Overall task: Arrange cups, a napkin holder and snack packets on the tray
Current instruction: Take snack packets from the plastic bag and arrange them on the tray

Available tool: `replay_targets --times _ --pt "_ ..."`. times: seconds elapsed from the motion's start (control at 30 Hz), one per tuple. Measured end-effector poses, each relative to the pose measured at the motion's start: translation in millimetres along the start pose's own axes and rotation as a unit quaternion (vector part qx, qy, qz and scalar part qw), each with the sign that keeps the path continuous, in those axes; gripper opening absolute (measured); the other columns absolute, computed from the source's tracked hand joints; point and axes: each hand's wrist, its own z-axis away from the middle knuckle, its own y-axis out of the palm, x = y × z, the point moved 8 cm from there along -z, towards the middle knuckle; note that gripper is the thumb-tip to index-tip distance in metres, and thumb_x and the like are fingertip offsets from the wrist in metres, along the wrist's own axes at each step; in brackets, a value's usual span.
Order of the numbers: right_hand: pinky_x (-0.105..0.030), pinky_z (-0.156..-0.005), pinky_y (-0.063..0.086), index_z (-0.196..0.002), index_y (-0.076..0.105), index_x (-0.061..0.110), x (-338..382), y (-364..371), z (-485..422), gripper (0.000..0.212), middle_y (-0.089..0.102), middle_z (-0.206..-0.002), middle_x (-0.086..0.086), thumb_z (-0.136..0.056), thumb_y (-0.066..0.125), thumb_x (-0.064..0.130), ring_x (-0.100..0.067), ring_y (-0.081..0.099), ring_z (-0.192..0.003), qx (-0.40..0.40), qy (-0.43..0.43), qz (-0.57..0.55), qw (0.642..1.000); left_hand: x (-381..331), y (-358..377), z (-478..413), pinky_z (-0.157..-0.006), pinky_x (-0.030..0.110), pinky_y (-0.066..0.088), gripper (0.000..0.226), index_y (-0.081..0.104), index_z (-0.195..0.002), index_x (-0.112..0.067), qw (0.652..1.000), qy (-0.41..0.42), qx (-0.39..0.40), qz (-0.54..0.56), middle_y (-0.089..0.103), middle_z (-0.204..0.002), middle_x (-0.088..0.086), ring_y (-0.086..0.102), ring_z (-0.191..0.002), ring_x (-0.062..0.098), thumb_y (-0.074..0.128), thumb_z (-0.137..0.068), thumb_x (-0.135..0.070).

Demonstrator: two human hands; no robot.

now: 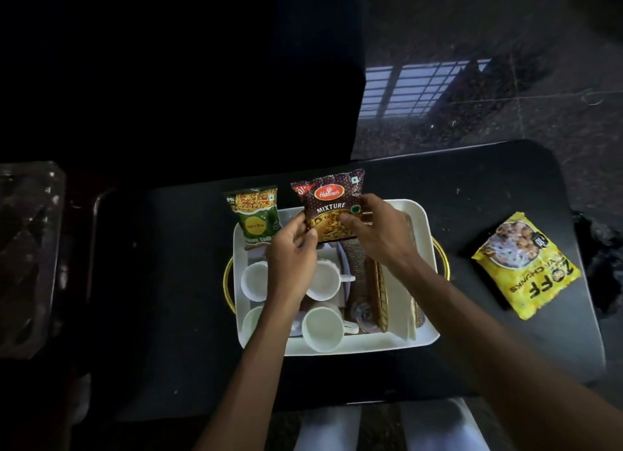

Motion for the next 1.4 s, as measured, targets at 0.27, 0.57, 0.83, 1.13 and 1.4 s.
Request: replay_targets --times 0.27,0.57,0.83,1.13,1.4 --pt "-0.039 -0.090 0.054 -0.124 0.061 0.010 1.6 25.0 -6.0 0.040 0.072 -0.116 -0.006 -0.091 0.069 0.031 -0.019 0.066 -0.102 0.020 0.026 0.032 0.999 22.2 -8.1 -16.3 -0.094 0.024 0.048 0.043 0.055 -0.143 -0.014 0.999 -0.039 0.017 -0.019 0.064 -0.114 -0.007 0.062 -0.110 0.009 0.056 -0.100 -0.010" --pt "-0.030 -0.085 0.051 -0.125 0.060 0.009 -0.6 31.3 -8.3 0.041 0.070 -0.119 -0.006 -0.091 0.070 0.030 -0.019 0.066 -0.101 0.016 0.048 0.055 0.997 27.7 -7.3 -23.6 -0.090 0.019 0.045 0.043 0.054 -0.144 -0.012 0.998 -0.045 0.040 -0.025 0.063 -0.116 -0.008 0.060 -0.110 0.007 0.055 -0.101 -0.010" --pt "-0.038 -0.095 0.054 -0.133 0.053 0.009 2.5 10.9 1.8 0.055 0.065 -0.127 -0.005 -0.088 0.073 0.032 -0.017 0.062 -0.113 -0.018 0.036 0.017 0.999 18.8 -20.7 -3.2 -0.089 0.006 0.043 0.042 0.052 -0.144 -0.009 0.999 -0.037 -0.015 0.000 0.061 -0.142 0.006 0.056 -0.121 0.004 0.055 -0.102 -0.012" --pt "-0.017 -0.083 0.052 -0.129 0.057 0.021 -22.9 -57.9 45.3 0.042 0.065 -0.123 0.009 -0.092 0.067 0.038 0.003 0.062 -0.104 -0.120 0.053 -0.109 0.985 -19.5 11.1 41.6 -0.097 0.027 0.056 0.031 0.062 -0.130 -0.014 0.923 -0.096 0.001 0.373 0.074 -0.124 0.007 0.071 -0.115 0.017 0.045 -0.105 -0.022" --pt "0.000 -0.075 0.046 -0.124 0.060 0.019 -80.5 -116.6 82.3 0.035 0.067 -0.113 0.009 -0.092 0.069 0.027 0.005 0.062 -0.101 -0.171 0.082 -0.114 0.975 -64.5 89.8 70.6 -0.097 0.023 0.055 0.024 0.068 -0.122 -0.014 0.970 0.014 0.105 0.221 0.076 -0.119 0.000 0.070 -0.114 0.011 0.054 -0.103 -0.014"
